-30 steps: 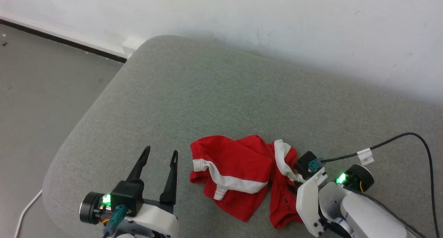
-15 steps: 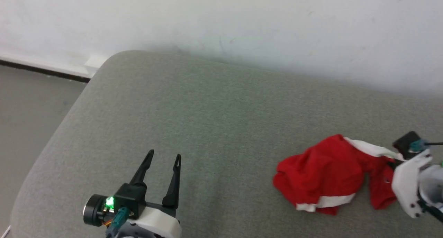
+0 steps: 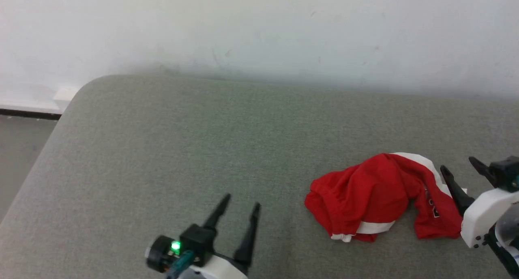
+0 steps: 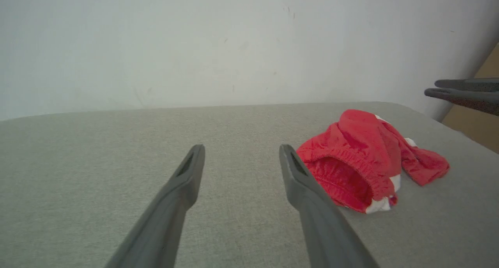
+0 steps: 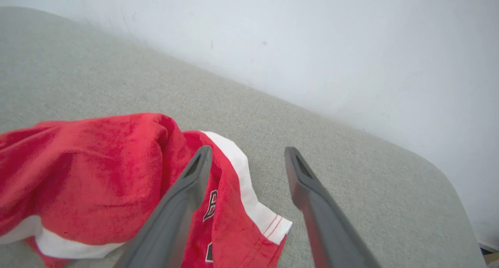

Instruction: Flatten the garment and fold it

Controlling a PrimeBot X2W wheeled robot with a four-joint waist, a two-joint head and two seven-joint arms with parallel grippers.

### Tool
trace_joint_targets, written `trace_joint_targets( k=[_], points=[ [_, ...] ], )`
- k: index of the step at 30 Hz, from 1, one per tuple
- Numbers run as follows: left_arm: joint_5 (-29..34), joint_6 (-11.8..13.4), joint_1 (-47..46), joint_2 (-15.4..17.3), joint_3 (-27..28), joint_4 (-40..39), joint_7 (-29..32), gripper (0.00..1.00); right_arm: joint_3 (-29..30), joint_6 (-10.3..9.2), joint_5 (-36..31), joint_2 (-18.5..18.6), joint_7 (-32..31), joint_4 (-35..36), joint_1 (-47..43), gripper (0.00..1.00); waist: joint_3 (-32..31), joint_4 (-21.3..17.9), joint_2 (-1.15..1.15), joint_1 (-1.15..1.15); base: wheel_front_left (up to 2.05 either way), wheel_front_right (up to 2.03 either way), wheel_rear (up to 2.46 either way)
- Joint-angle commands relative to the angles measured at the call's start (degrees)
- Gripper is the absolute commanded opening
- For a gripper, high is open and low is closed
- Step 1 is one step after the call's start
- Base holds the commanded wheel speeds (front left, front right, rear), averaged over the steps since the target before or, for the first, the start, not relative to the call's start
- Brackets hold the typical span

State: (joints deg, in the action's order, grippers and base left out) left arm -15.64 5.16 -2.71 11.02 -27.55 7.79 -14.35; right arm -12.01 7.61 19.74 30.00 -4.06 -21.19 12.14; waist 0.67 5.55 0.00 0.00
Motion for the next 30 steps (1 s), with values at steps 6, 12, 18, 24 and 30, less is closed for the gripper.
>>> trace_joint_targets(
  k=[6, 12, 18, 24, 30],
  points=[
    [-4.7, -5.8, -0.1, -3.0, -5.4, 2.0, 9.6, 1.0, 11.3, -0.12, -6.2, -9.7, 10.7, 10.3, -9.3, 1.0, -0.2, -3.6, 0.0, 0.0, 0.0, 0.0, 0.0],
    [-8.4, -9.2, -2.6, -4.1, -8.8, 3.6, 19.9, 1.0, 16.4, -0.12, -11.5, -19.0, 14.2, 16.9, -15.1, 1.0, 1.5, -7.4, 0.0, 0.0, 0.0, 0.0, 0.0],
    [-9.2, -10.2, -8.0, -4.6, -9.6, 6.9, 24.1, 1.0, 16.4, -0.12, -13.9, -21.6, 14.9, 18.4, -15.3, 1.0, 4.6, -11.7, 0.0, 0.0, 0.0, 0.0, 0.0],
    [-9.3, -10.6, -12.9, -4.6, -9.2, 10.8, 24.7, 1.0, 17.6, -0.12, -14.5, -22.5, 16.0, 18.4, -14.3, 1.0, 7.5, -14.8, 0.0, 0.0, 0.0, 0.0, 0.0],
    [-10.2, -11.7, -15.7, -4.2, -10.5, 11.5, 24.6, 0.0, 18.3, -0.12, -15.1, -23.3, 16.6, 16.6, -14.2, 1.0, 8.5, -15.0, 0.0, 0.0, 0.0, 0.0, 0.0]
  ],
)
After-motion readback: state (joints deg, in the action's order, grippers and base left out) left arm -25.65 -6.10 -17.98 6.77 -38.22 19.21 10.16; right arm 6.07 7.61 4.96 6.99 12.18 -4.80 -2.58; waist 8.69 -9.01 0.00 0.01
